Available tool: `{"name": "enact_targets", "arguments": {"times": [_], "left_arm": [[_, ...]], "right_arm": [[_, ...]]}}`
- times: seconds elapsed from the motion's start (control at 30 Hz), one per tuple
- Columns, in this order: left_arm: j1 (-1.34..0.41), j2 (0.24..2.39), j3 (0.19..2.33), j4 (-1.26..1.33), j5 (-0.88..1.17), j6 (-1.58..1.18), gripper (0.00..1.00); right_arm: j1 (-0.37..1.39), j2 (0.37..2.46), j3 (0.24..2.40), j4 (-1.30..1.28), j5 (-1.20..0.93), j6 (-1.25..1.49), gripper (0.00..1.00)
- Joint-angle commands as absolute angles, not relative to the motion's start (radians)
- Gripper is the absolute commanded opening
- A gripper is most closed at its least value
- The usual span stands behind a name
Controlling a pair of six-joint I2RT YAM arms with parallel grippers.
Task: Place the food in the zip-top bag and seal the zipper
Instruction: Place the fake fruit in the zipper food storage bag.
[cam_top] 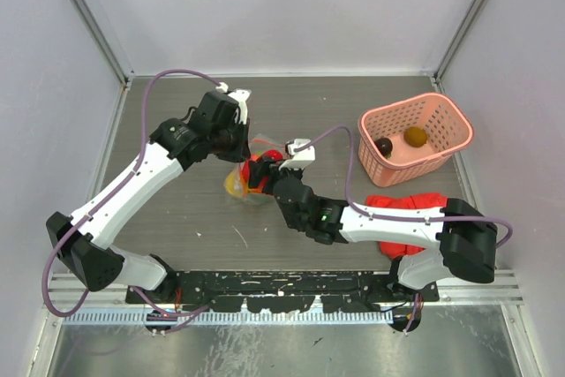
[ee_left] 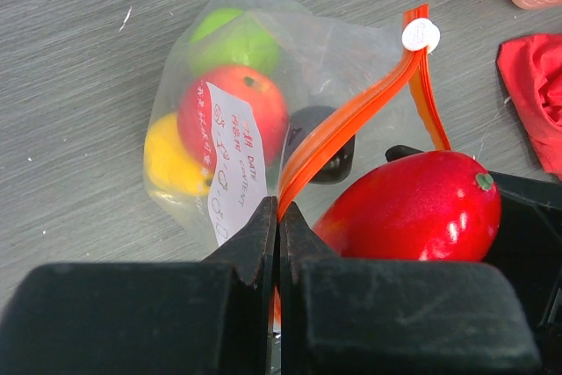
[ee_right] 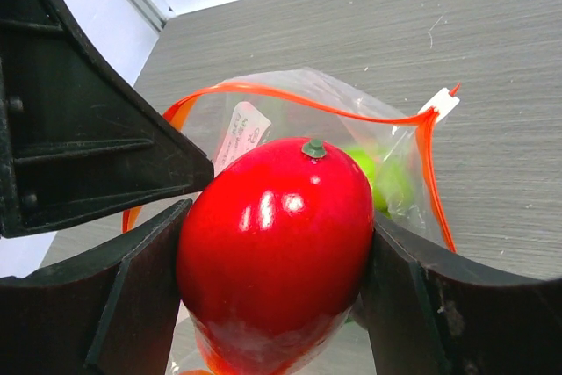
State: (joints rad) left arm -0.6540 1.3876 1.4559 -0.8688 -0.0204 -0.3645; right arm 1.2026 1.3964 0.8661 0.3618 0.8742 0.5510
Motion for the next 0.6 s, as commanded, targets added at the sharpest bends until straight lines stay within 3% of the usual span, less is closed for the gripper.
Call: {"name": "enact_targets", "arguments": {"times": [0.0, 0.27, 0.57], "left_arm": [[-0.65, 1.38, 1.454, -0.838, -0.005, -0.38, 0.0], [-0.65, 1.373, 1.437, -0.829, -0.01, -0.378, 0.0], [-0.649, 1.364, 1.422, -0.83, -0.028, -0.369, 0.0]], "right_arm": [[1.209, 1.389, 0.863, 0.42, 0.858, 0.622, 0.67], [1.209, 1.418, 0.89, 0.384, 0.825, 0.649, 0.9], [1.209, 1.312, 0.908, 0.303, 0.833, 0.582, 0.96]]}}
